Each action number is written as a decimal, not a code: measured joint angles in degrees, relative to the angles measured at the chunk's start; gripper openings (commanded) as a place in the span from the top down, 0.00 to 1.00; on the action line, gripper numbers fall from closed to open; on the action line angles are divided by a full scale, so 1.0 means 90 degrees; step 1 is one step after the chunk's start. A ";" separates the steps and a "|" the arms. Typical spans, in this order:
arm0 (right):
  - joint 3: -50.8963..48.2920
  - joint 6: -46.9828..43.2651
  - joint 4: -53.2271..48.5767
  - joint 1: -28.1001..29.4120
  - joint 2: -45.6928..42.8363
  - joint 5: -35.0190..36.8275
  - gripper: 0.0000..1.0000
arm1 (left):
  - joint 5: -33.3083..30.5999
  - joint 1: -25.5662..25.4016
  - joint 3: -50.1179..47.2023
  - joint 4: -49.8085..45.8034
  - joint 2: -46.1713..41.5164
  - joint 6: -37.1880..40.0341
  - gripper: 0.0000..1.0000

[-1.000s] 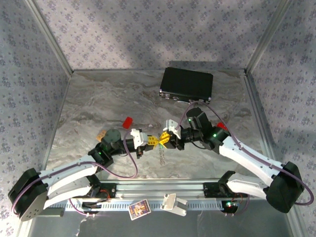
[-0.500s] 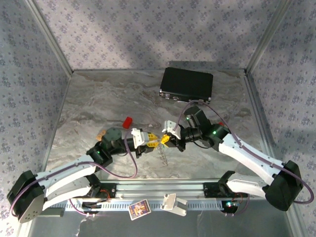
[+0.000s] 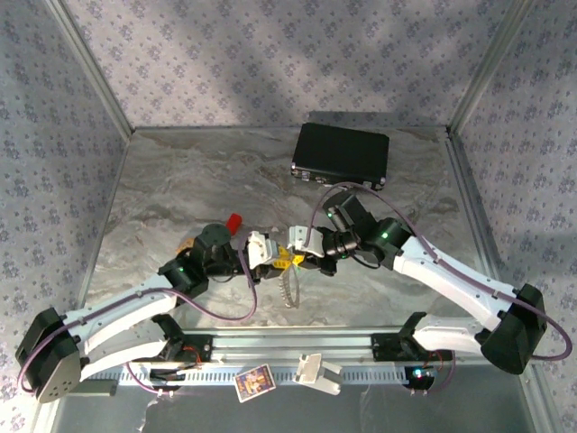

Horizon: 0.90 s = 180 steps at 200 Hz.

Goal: Put the keys on the keyring

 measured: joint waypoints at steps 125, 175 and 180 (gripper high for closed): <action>0.0010 0.0068 0.0007 0.0134 0.0015 0.0090 0.99 | 0.0262 0.0002 0.0005 -0.0087 0.0034 0.0034 1.00; -0.0520 0.0573 0.0602 -0.0248 -0.0325 -0.0279 0.72 | 0.0284 0.0000 -0.0165 0.0294 0.0056 -0.0061 1.00; -0.0622 0.0622 0.0712 -0.0352 -0.0410 -0.0359 0.70 | 0.0282 0.0000 -0.0226 0.0391 0.0044 -0.0085 1.00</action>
